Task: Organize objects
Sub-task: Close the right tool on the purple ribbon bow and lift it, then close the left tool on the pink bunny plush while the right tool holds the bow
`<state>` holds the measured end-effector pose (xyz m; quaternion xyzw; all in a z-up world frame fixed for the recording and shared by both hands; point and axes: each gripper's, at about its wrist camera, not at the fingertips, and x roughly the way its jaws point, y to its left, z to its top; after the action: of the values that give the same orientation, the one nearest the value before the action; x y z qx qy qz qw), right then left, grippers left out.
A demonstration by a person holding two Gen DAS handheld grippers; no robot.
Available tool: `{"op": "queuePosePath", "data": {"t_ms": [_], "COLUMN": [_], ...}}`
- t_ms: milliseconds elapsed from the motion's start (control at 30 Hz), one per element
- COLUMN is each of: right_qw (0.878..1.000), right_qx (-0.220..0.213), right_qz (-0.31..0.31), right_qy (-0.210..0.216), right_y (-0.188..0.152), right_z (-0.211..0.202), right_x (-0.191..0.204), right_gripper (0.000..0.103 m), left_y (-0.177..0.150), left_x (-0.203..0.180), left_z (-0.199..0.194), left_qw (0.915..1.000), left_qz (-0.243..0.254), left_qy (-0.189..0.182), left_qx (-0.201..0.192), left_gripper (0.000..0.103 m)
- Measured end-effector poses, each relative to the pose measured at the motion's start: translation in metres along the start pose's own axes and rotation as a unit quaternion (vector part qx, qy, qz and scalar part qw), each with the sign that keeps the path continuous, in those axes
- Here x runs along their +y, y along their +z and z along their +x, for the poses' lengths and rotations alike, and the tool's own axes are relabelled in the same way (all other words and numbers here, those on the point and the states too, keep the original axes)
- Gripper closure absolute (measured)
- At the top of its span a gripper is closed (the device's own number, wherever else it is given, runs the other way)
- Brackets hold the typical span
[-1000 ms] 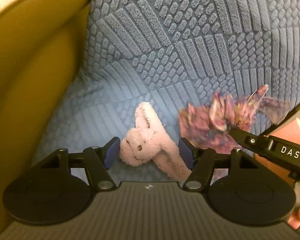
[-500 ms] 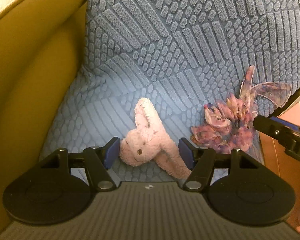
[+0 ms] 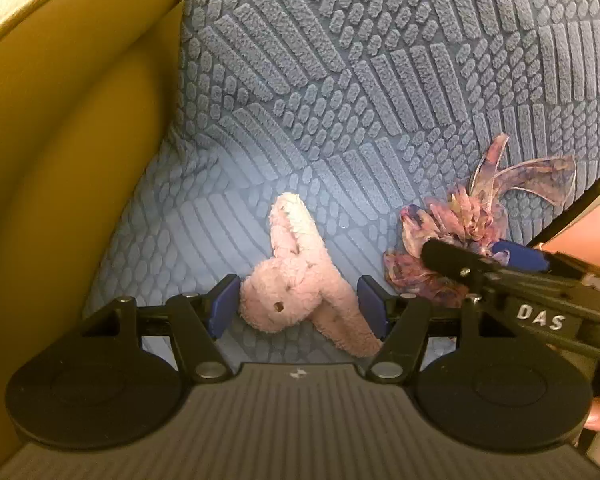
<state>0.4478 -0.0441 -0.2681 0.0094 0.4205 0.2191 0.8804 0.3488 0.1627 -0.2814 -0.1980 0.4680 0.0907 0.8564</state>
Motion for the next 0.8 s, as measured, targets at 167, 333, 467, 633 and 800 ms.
{"op": "queuePosePath", "data": {"t_ms": [167, 333, 467, 633, 800], "right_qw": [1.0, 1.0, 0.998, 0.998, 0.999], "right_qx": [0.011, 0.017, 0.022, 0.025, 0.026], "right_qz": [0.013, -0.017, -0.056, -0.062, -0.046], "right_qy": [0.009, 0.002, -0.014, -0.008, -0.006], "right_y": [-0.005, -0.01, -0.016, -0.016, -0.01], "right_z": [0.013, 0.027, 0.033, 0.031, 0.019], "right_x": [-0.001, 0.012, 0.023, 0.031, 0.035], "right_gripper": [0.019, 0.02, 0.032, 0.07, 0.075], "left_y": [0.002, 0.003, 0.002, 0.001, -0.002], "left_x": [0.004, 0.006, 0.005, 0.002, -0.001], "left_z": [0.01, 0.014, 0.006, -0.001, -0.006], "left_qw": [1.0, 0.9999, 0.9999, 0.9999, 0.9998], "left_qz": [-0.004, -0.01, -0.013, -0.008, -0.004], "left_qy": [-0.003, -0.001, 0.001, 0.001, -0.012], "left_qx": [0.0, -0.001, -0.005, -0.01, -0.014], "left_gripper": [0.033, 0.033, 0.034, 0.034, 0.034]}}
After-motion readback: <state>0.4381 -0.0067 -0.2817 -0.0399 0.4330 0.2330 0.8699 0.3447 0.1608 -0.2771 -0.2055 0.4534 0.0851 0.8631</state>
